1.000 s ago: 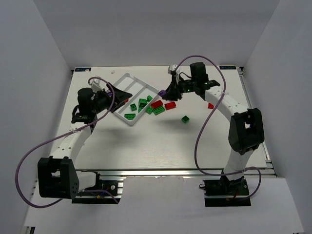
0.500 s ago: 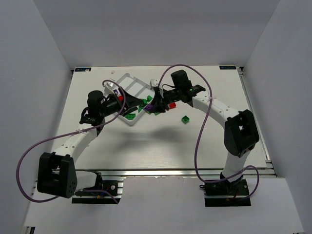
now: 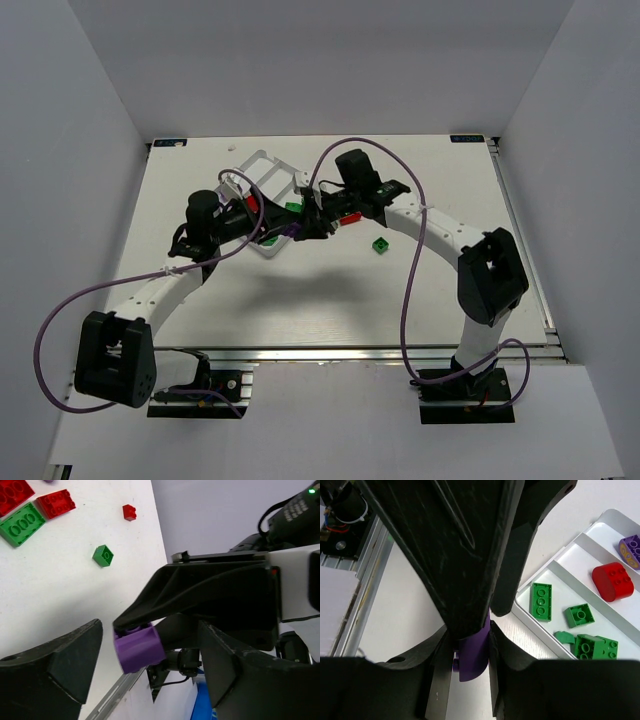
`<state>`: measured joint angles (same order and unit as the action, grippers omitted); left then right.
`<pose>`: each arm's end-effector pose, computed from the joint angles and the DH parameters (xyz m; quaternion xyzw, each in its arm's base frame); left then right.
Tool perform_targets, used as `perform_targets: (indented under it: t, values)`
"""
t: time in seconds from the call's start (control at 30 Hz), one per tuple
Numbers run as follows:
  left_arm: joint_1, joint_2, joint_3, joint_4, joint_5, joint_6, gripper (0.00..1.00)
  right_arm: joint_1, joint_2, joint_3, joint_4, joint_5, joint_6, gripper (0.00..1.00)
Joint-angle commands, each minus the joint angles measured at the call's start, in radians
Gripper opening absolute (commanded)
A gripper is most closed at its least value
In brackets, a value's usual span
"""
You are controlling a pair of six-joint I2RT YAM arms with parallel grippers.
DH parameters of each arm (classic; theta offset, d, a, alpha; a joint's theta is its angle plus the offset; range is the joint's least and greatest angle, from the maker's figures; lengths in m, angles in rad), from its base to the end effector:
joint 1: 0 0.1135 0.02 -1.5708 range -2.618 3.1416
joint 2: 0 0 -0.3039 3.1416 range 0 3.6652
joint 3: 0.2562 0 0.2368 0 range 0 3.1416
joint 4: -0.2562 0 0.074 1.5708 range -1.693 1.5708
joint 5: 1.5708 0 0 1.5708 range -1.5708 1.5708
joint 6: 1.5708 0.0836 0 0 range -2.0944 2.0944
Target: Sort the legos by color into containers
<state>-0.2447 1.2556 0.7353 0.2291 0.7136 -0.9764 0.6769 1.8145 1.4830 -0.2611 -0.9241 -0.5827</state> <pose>0.2640 -0.1223 0.3012 -0.0742 0.7765 -0.5503 0.2977 0.2955 0.3230 0.3211 -0.6347 0.5152 0.4129 0.4016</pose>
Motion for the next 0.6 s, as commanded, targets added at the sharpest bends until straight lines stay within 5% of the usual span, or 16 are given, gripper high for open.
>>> perform_targets:
  t: [0.0,0.17,0.47,0.53,0.57]
  values:
    - [-0.005,-0.03,-0.019,-0.007,-0.013,0.013,0.84,0.006,-0.061,0.031,0.048,-0.004,0.017,0.0]
    - [-0.008,-0.021,-0.022,-0.005,-0.002,0.007,0.55,0.007,-0.069,0.02,0.066,0.002,0.029,0.0]
    - [-0.015,-0.005,-0.008,-0.022,-0.002,0.019,0.25,0.015,-0.075,0.003,0.071,0.022,0.027,0.0]
    - [-0.015,-0.002,-0.001,-0.036,-0.002,0.027,0.17,0.016,-0.076,-0.007,0.069,0.036,0.018,0.07]
    - [-0.015,0.004,0.013,-0.049,-0.003,0.044,0.15,0.016,-0.08,-0.013,0.068,0.054,0.009,0.22]
